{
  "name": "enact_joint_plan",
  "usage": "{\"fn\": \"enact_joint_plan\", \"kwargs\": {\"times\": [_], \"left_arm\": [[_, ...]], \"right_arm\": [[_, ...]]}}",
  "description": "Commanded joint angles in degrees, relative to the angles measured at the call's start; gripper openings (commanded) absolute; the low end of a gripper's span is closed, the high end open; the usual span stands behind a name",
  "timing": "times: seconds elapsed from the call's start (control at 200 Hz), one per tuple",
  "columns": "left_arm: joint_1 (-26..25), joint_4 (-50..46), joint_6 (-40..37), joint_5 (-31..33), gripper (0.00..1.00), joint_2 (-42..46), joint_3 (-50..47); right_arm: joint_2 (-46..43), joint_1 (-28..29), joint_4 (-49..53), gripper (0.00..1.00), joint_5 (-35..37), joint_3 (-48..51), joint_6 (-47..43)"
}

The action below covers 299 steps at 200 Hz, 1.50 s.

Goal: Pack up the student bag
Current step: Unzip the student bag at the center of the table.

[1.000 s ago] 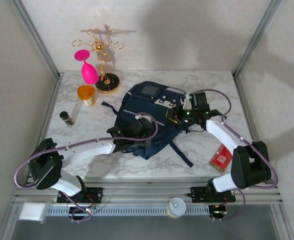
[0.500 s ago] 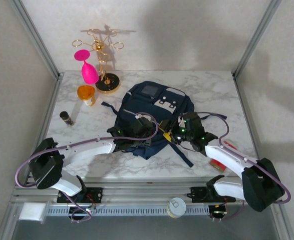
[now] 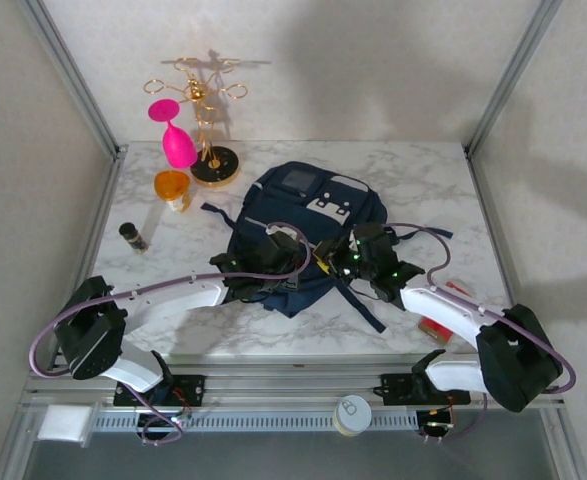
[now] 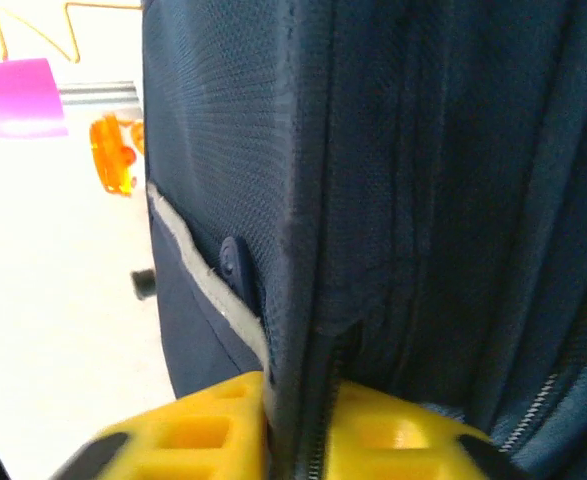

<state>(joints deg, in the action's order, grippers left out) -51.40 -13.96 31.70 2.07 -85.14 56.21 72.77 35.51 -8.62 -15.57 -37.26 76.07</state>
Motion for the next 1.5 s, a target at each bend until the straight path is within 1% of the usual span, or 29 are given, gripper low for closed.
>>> {"fn": "enact_joint_plan", "kwargs": {"times": [0.0,0.065,0.16,0.22,0.255,0.295,0.375,0.431,0.481,0.556,0.581,0.631,0.636,0.646,0.671,0.711,0.751,0.861,0.946,0.991,1.116,1.206,1.262,1.322,1.372,1.412,1.432,1.437,1.492], "left_arm": [[0.58,0.31,-0.19,0.31,0.00,2.31,-1.29],[0.60,-0.96,-0.33,0.46,0.00,3.15,-1.63],[0.75,-4.41,-0.39,1.52,0.00,4.29,-2.24],[0.77,-6.55,-1.12,2.26,0.00,4.72,-2.36],[0.74,-6.41,-1.85,1.59,0.00,5.02,-2.94],[0.77,-5.81,-2.46,0.59,0.00,5.30,-3.73],[0.78,-6.32,-3.19,0.51,0.00,4.65,-3.45],[0.77,-5.90,-3.93,0.45,0.00,3.94,-3.08],[0.77,-4.50,-4.59,-0.97,0.00,3.19,-2.73],[0.64,-1.08,-4.14,-3.65,0.00,2.54,-2.53],[0.60,0.07,-3.82,-4.48,0.00,2.21,-2.42],[0.43,1.68,-3.13,-5.42,0.00,1.67,-2.42],[0.42,1.88,-3.09,-5.50,0.00,1.57,-2.42],[0.38,2.08,-2.95,-5.56,0.00,1.52,-2.42],[0.33,2.69,-2.73,-5.58,0.00,1.24,-2.42],[0.26,3.69,-2.45,-5.58,0.00,0.92,-2.57],[0.24,4.54,-2.27,-5.58,0.00,0.77,-2.76],[0.35,4.64,-2.00,-5.32,0.00,0.51,-2.26],[0.33,5.59,-2.15,-5.48,0.00,0.55,-2.56],[0.33,6.06,-2.26,-5.43,0.00,0.55,-2.76],[0.49,7.54,-1.71,-5.05,0.00,0.43,-3.36],[0.59,8.75,-1.72,-5.04,0.00,0.30,-3.81],[0.75,8.65,-1.71,-4.90,0.00,0.16,-3.82],[0.92,8.33,-1.66,-4.60,0.00,0.44,-3.78],[1.02,8.52,-1.71,-4.44,0.00,0.87,-4.23],[1.12,8.92,-1.69,-4.36,0.00,1.42,-4.66],[1.21,9.14,-1.65,-4.27,0.00,1.70,-4.90],[1.21,9.17,-1.65,-4.27,0.00,1.72,-4.93],[1.47,9.25,-1.73,-4.10,0.00,2.32,-5.46]], "right_arm": [[-0.96,-1.41,-0.32,0.06,2.40,-3.40,-5.88],[-1.54,-4.17,1.40,0.00,-0.58,-3.50,-8.88],[-3.08,-9.20,6.54,0.00,-5.90,-5.30,-17.19],[-3.44,-13.68,13.87,0.00,-9.35,-8.45,-25.71],[-3.36,-16.64,19.08,0.00,-10.26,-10.83,-29.59],[-3.16,-20.37,22.10,0.00,-13.02,-12.25,-33.14],[-3.03,-26.82,23.82,0.00,-18.72,-12.58,-35.39],[-2.17,-28.57,24.94,0.00,-18.85,-13.55,-37.31],[-0.81,-28.55,26.57,0.00,-17.46,-15.11,-38.68],[-0.20,-27.78,26.50,0.00,-19.26,-15.64,-39.41],[-0.35,-27.50,27.15,0.05,-18.89,-15.80,-39.27],[-1.44,-26.73,28.15,0.24,-17.62,-15.72,-38.11],[-1.83,-26.41,28.03,0.27,-17.31,-15.54,-37.64],[-2.06,-26.21,27.95,0.29,-17.17,-15.38,-37.52],[-3.45,-25.09,26.47,0.38,-16.62,-14.07,-35.36],[-5.40,-23.03,23.21,0.48,-16.21,-11.60,-31.89],[-6.99,-21.11,19.75,0.55,-15.78,-8.67,-27.82],[-9.45,-18.37,10.99,0.61,-14.76,-1.80,-17.08],[-11.63,-15.55,6.88,0.63,-11.06,0.97,-11.13],[-13.09,-12.94,5.73,0.64,-6.70,1.65,-7.81],[-13.40,-5.24,0.88,0.63,4.50,3.84,-0.22],[-10.02,-2.05,-1.14,0.61,9.19,3.28,1.64],[-7.05,-0.78,-3.73,0.56,11.07,2.73,2.09],[-3.80,0.35,-2.49,0.49,13.23,0.19,1.34],[-0.41,0.86,-0.92,0.42,12.92,-3.49,-2.02],[1.94,1.53,2.10,0.33,13.38,-6.65,-3.62],[3.47,2.02,3.57,0.25,13.35,-8.29,-4.58],[3.47,2.02,3.57,0.25,13.35,-8.29,-4.58],[6.01,2.86,4.10,0.10,11.76,-10.62,-6.06]]}}
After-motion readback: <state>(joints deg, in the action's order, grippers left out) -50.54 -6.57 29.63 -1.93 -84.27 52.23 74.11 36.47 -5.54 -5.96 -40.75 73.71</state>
